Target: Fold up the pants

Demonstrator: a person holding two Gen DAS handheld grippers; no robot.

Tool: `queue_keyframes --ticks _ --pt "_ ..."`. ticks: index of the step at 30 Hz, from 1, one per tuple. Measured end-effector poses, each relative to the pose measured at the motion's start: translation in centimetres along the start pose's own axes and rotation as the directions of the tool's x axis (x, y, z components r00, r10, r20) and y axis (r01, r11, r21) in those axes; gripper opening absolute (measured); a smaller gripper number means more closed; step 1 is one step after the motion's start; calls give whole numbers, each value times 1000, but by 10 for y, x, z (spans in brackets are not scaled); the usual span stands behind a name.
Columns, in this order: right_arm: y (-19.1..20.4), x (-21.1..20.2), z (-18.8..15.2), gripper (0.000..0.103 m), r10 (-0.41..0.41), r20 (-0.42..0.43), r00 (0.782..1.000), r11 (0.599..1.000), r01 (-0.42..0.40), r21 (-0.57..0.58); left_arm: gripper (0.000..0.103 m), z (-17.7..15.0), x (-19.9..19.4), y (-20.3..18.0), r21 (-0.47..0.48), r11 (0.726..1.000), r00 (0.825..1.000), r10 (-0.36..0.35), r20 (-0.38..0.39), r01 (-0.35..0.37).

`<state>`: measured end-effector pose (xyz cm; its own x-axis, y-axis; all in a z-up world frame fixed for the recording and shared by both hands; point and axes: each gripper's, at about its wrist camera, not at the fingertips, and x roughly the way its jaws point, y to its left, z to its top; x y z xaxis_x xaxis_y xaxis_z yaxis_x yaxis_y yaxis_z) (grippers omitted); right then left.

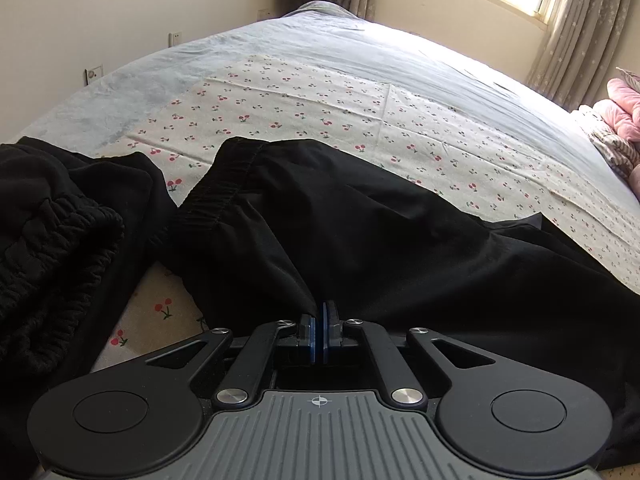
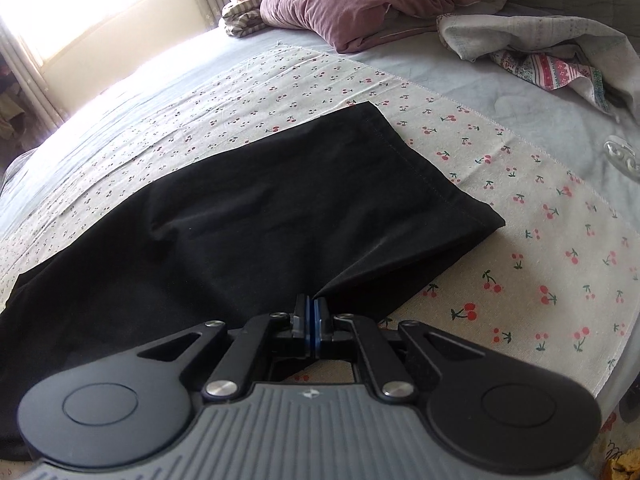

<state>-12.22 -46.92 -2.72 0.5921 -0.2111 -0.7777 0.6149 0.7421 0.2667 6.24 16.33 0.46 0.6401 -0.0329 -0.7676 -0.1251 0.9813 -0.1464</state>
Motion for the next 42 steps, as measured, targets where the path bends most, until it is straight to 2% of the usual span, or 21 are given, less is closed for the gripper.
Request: queue_keyframes --ticks 3,5,10,12,14,15,17,20,22,23,24,25,26,27,30,32,33,35,37,40,42 --pt "-3 2 0 0 20 -19 1000 1000 -20 19 3 0 0 3 -15 1000 1000 -11 -11 11" --pt "-13 4 2 0 47 -22 999 996 -46 81 3 0 -1 5 -23 1000 1000 -17 -15 17" --pt "-41 6 11 13 61 17 998 968 -64 243 3 1 -6 7 -43 999 999 -34 -13 33" --pt "-47 14 15 13 21 4 1000 961 -21 276 3 0 -6 6 -32 999 999 -32 -11 32" --pt "-57 18 20 11 31 12 999 942 -33 334 3 0 -4 7 -35 999 999 -32 -20 31" --pt "-62 19 21 0 47 14 999 935 -49 352 3 -1 -3 8 -35 999 999 -31 -24 30" --pt "-63 17 21 0 44 24 999 936 -49 349 3 -1 -5 10 -40 999 999 -35 -29 34" --pt "-64 -3 15 0 -17 82 996 944 -11 330 4 -2 -11 13 -38 999 999 -39 -31 37" --pt "-69 -6 11 0 -36 77 996 948 10 319 9 -4 -6 13 -17 999 997 -34 -64 33" --pt "-70 0 11 0 -44 41 998 952 29 305 24 -4 -1 12 1 999 994 -37 -100 37" --pt "-68 8 13 0 -46 3 999 961 44 274 32 -4 2 11 3 999 990 -51 -132 52" --pt "-65 13 13 0 -49 -15 999 967 51 248 39 -4 0 13 -15 997 989 -73 -125 72" --pt "-62 15 14 0 -49 -25 998 972 54 227 39 -2 -5 14 -28 996 990 -86 -111 83" --pt "-61 12 15 7 -45 -13 999 973 47 227 39 1 -15 14 -32 995 992 -97 -84 94" --pt "-62 -3 14 33 -39 69 997 969 20 246 39 13 -56 8 20 996 992 -92 86 91" --pt "-63 -7 16 33 -87 103 991 958 55 281 54 22 -69 -5 64 995 980 -90 175 80" --pt "-64 -10 18 33 -120 132 984 951 76 301 57 28 -68 -16 85 991 978 -118 174 105" --pt "-61 -11 26 34 -172 186 967 936 102 337 59 40 -54 -47 147 968 965 -222 137 202" --pt "-55 -8 33 42 -163 210 964 934 83 346 60 48 -29 -94 263 924 948 -308 84 277" --pt "-31 13 42 43 -74 170 983 961 24 276 60 50 22 -172 476 849 966 -259 1 228" --pt "-15 24 45 43 -28 138 990 975 -4 224 60 52 56 -209 551 794 963 -260 -75 258"
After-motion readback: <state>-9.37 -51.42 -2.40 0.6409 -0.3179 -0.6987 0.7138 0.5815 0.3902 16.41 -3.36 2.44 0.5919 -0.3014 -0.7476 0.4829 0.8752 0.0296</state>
